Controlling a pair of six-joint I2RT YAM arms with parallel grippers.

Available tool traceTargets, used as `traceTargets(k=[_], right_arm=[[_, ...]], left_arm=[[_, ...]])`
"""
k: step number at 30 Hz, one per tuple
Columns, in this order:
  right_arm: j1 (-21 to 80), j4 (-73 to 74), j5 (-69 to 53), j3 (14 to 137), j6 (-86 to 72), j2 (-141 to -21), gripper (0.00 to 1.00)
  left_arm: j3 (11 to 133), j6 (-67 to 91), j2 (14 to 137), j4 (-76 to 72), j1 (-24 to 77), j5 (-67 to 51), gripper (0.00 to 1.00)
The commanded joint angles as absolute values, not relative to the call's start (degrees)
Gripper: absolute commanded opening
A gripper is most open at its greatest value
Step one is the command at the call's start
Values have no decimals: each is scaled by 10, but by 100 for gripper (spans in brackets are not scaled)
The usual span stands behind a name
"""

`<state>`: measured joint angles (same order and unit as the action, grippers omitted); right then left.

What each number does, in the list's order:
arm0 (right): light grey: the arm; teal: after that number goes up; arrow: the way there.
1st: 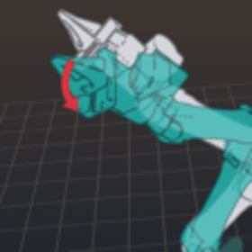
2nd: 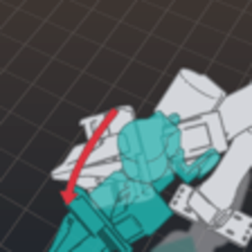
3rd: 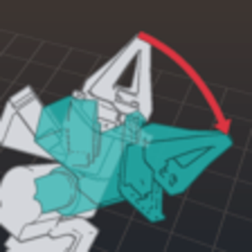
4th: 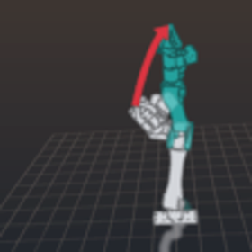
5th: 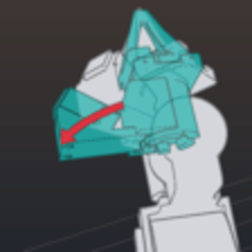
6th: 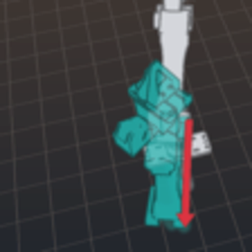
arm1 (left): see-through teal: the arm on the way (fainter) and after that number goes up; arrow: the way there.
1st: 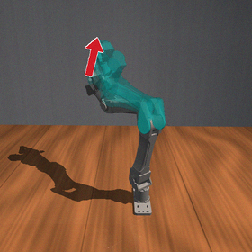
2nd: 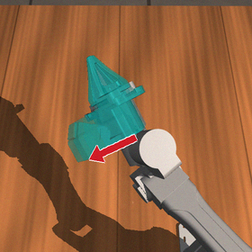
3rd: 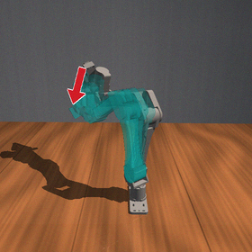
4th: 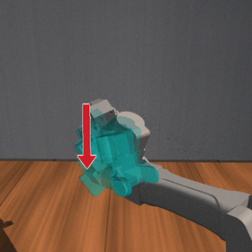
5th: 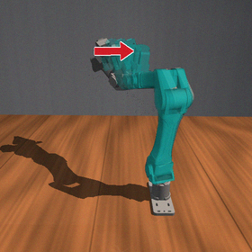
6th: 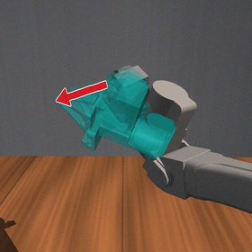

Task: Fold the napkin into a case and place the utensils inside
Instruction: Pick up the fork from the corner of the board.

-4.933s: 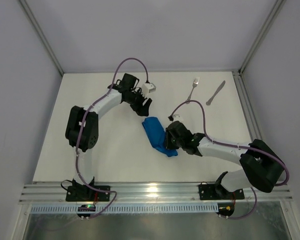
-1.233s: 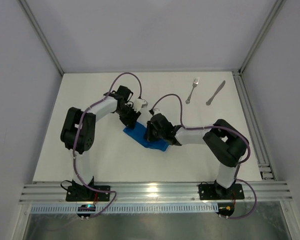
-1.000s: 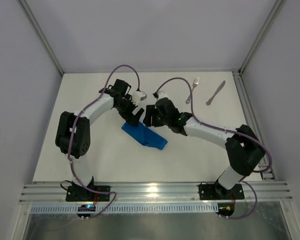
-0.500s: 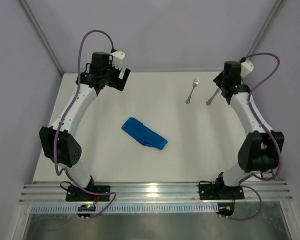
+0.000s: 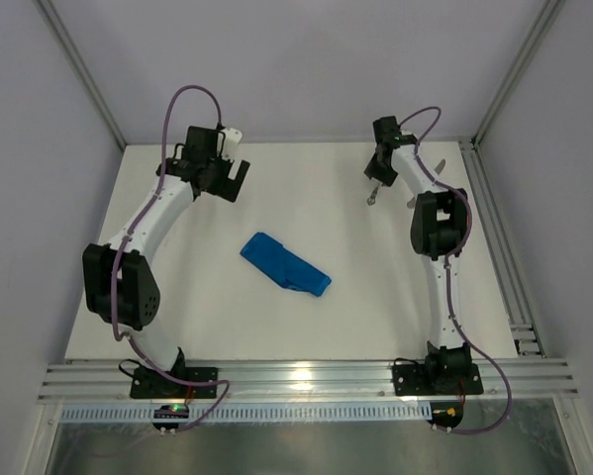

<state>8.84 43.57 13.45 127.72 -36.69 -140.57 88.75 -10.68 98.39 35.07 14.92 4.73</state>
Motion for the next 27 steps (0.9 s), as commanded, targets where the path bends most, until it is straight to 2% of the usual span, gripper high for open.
traceTargets(k=[1, 7, 9, 11, 15, 17, 18, 23, 24, 26, 27], right_arm=[[82, 486, 138, 1313, -379, -1417, 46], [98, 524, 197, 1325, -358, -1451, 44], [98, 515, 196, 1316, -349, -1455, 41], [98, 531, 192, 1323, -340, -1476, 33], [98, 546, 207, 1337, -330, -1487, 30], [97, 542, 197, 1334, -323, -1486, 17], [98, 541, 190, 1333, -315, -1484, 4], [108, 459, 196, 1213, -287, -1403, 4], [111, 430, 205, 1141, -287, -1340, 4], [117, 337, 207, 1058, -301, -1266, 4], [119, 306, 206, 1018, -311, -1229, 4]], left_arm=[[882, -108, 962, 330, 149, 54, 99], [881, -103, 961, 330, 149, 45, 99], [882, -104, 962, 331, 149, 47, 99], [882, -104, 962, 330, 146, 47, 99], [883, -107, 962, 330, 136, 43, 99], [885, -109, 964, 334, 134, 36, 99], [887, -110, 965, 341, 134, 29, 99], [889, -135, 956, 376, 134, -81, 99], [891, -138, 956, 394, 134, -98, 98], [899, -148, 957, 416, 135, -143, 93], [903, -148, 956, 424, 135, -158, 88]])
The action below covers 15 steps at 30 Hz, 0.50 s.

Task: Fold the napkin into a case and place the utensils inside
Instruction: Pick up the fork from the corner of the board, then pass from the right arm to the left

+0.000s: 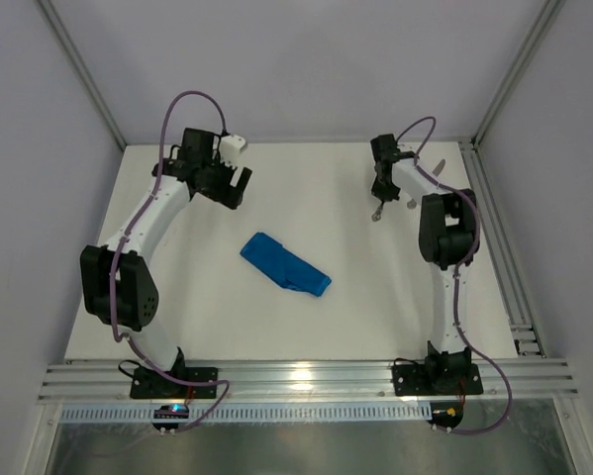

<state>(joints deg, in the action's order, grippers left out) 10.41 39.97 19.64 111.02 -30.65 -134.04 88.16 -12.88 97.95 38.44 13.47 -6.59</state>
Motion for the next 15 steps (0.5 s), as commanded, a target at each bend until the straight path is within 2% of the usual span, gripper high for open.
traceTargets(k=[1, 4, 7, 10, 15], right_arm=[[120, 281, 203, 946, -321, -1160, 4], [127, 201, 202, 819, -358, -1071, 4], [148, 132, 207, 716, -392, -961, 4], [183, 113, 228, 640, -437, -904, 4], [303, 63, 330, 571, -545, -774, 4]], left_arm=[[906, -148, 956, 441, 137, -169, 85], [911, -149, 953, 458, 143, -188, 77], [908, -154, 945, 474, 163, -212, 76], [904, -157, 940, 484, 183, -251, 76], [918, -131, 932, 483, 237, -336, 89]])
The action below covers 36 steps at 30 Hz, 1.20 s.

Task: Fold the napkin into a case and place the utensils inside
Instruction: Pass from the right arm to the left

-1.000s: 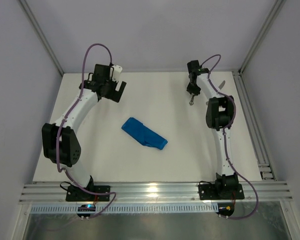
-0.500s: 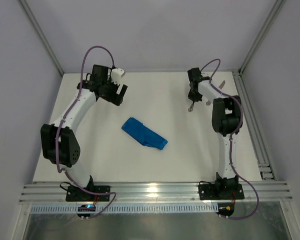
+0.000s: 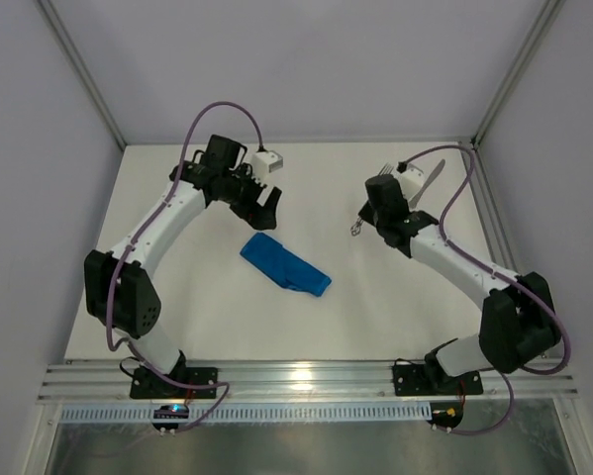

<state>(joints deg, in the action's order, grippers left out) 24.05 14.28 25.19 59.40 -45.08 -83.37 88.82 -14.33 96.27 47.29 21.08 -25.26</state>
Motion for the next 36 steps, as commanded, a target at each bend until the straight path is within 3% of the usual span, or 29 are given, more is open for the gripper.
traceTargets(k=[1, 7, 17, 22, 27, 30, 35, 36], right_arm=[[351, 53, 347, 569, -557, -763, 4], [489, 12, 461, 597, -605, -744, 4], [552, -68, 468, 602, -645, -772, 4], [555, -81, 479, 608, -642, -778, 4], [557, -91, 475, 613, -635, -783, 4], [557, -94, 469, 609, -635, -784, 4], [556, -104, 468, 593, -649, -781, 4], [557, -104, 465, 593, -649, -781, 4]], left_arm=[[933, -126, 932, 483, 243, -363, 90], [954, -77, 924, 453, 267, -415, 91], [916, -90, 894, 446, 267, -388, 61], [902, -91, 894, 453, 268, -410, 58], [896, -83, 898, 445, 274, -411, 49], [895, -80, 900, 440, 279, -404, 36], [895, -70, 906, 434, 280, -398, 0], [895, -69, 906, 432, 280, -398, 0]])
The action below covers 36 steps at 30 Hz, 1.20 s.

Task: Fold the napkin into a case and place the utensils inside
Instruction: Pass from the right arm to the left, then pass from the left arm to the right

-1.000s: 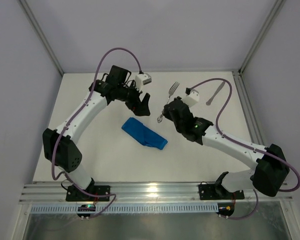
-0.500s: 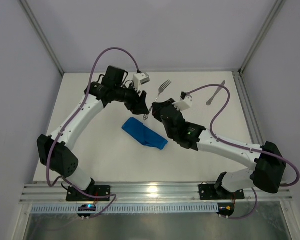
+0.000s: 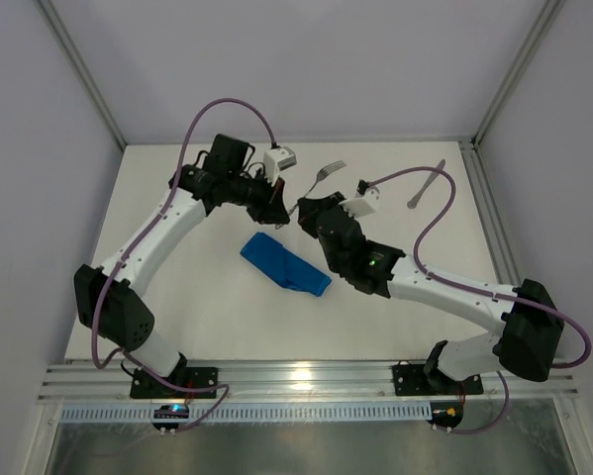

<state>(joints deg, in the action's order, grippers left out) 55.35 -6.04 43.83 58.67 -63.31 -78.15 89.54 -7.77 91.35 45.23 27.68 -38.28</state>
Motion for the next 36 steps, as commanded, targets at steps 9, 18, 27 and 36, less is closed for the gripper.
traceTargets(k=[9, 18, 27, 36], right_arm=[[556, -79, 368, 534, -364, -693, 51], [564, 148, 159, 555, 85, -535, 67], [631, 262, 112, 637, 511, -663, 66], [642, 182, 131, 648, 568, -771, 60]], left_arm=[[883, -126, 911, 477, 267, -400, 0], [881, -285, 920, 653, 266, -419, 0], [878, -428, 928, 830, 270, -414, 0], [863, -465, 952, 883, 271, -453, 0]])
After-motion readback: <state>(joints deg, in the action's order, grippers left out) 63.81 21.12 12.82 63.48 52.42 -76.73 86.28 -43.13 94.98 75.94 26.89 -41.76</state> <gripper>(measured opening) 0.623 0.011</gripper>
